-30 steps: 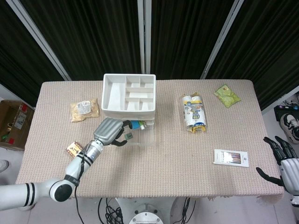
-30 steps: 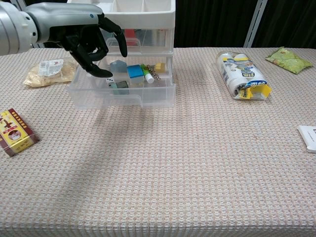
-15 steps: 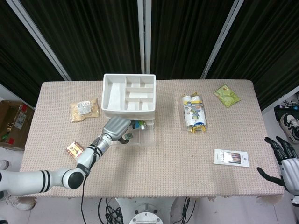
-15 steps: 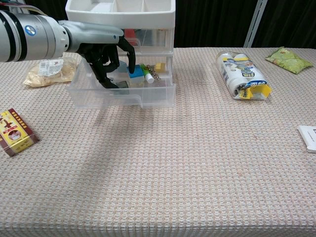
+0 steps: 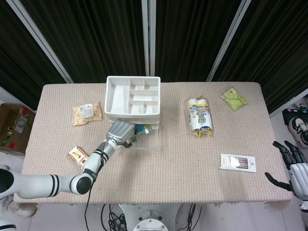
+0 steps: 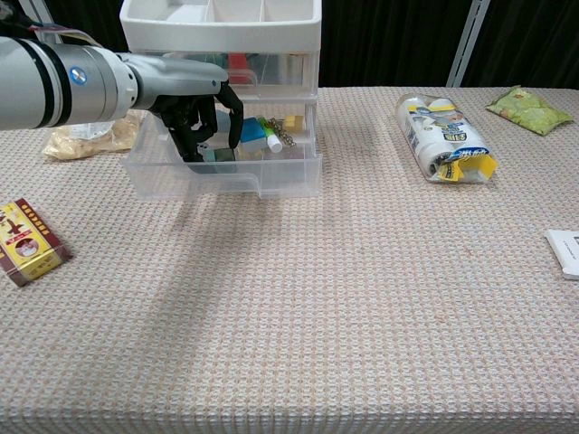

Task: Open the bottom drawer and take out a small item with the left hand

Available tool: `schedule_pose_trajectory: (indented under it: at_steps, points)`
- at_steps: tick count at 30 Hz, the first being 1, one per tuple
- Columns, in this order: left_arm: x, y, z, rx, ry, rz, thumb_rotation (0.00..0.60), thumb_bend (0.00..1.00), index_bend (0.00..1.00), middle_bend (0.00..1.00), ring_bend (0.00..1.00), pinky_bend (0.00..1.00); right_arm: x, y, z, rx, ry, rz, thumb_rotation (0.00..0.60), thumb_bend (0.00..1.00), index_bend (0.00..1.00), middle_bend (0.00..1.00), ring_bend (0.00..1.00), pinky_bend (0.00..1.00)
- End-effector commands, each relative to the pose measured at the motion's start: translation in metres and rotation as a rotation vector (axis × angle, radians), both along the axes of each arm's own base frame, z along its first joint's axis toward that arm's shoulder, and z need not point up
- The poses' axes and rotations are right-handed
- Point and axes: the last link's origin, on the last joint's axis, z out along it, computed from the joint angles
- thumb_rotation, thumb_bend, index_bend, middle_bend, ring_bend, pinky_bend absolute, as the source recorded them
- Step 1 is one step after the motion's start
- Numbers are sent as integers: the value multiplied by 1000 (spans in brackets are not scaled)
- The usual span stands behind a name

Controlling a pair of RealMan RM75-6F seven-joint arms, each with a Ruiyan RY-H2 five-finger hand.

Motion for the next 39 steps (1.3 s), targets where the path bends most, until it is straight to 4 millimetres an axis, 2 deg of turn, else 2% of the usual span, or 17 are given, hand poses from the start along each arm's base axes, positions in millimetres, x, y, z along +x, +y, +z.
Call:
schedule_pose_trajectory:
  at_steps: [1, 14, 16, 20, 23, 25, 28, 32, 35, 39]
  points:
    - [0, -1, -1, 8, 18, -18, 600, 230, 456, 826, 930, 1000, 0, 0, 0, -1, 0, -1, 600, 133, 0, 146, 0, 106]
    - [-1, -6, -1, -3, -41, -32, 600, 362, 563, 827, 931, 1000, 1, 1, 1, -5, 0, -1, 600, 133, 0, 146, 0, 108]
    - [0, -6, 5, 19, -62, -40, 600, 369, 564, 828, 931, 1000, 1, 1, 2, -7, 0, 2, 600, 134, 0, 146, 0, 108]
    - [5, -13, 33, 103, -134, -100, 600, 369, 564, 828, 930, 1000, 3, 1, 2, -7, 0, 8, 600, 134, 0, 146, 0, 108]
    - [10, -27, 52, 157, -181, -187, 600, 368, 564, 829, 928, 1000, 3, 1, 1, -4, 0, 12, 600, 134, 0, 146, 0, 108]
    - [14, -40, 57, 172, -208, -253, 600, 365, 564, 829, 927, 1000, 3, 1, 1, -4, -1, 11, 600, 134, 0, 146, 0, 108]
    - [18, -66, 51, 128, -204, -385, 600, 358, 564, 827, 925, 1000, 3, 2, 0, -2, -3, 10, 600, 134, 0, 146, 0, 108]
    - [22, -98, 22, 29, -145, -555, 600, 342, 564, 826, 924, 1000, 3, 4, 0, -3, -3, 11, 600, 133, 0, 146, 0, 108]
    - [20, -112, -3, -39, -84, -614, 600, 331, 564, 826, 921, 1000, 3, 6, 1, -6, -2, 11, 600, 133, 0, 146, 0, 108]
    - [13, -115, -32, -79, -14, -628, 600, 329, 554, 825, 919, 1000, 1, 10, 2, -11, -5, 3, 600, 134, 0, 146, 0, 109]
